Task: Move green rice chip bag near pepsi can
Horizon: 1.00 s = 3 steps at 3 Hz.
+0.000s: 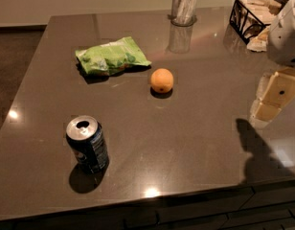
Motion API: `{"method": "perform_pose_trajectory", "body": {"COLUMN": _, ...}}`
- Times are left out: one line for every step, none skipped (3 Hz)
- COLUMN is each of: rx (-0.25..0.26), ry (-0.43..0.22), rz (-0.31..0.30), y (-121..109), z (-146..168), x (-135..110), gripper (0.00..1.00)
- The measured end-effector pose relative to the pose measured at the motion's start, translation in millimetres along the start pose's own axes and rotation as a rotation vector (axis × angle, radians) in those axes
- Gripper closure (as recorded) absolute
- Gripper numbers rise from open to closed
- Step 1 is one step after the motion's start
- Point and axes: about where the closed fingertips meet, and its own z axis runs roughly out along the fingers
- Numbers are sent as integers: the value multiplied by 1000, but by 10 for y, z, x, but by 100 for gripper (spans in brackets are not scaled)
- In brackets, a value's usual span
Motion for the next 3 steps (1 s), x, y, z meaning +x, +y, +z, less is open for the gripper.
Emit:
{"method": "perform_pose_trajectory", "body": {"rx": 3, "ry": -7, "rz": -4, "y": -30, "z": -19, "x": -31, "gripper": 0}}
{"method": "perform_pose_trajectory", "body": {"rx": 6, "ry": -67, "rz": -32, "y": -251, "z": 59, "x": -239, "gripper": 0}}
{"method": "perform_pose_trajectory", "body": {"rx": 17, "ry": -144, "rz": -75, "y": -649, "z": 252, "x": -663, "gripper": 0}}
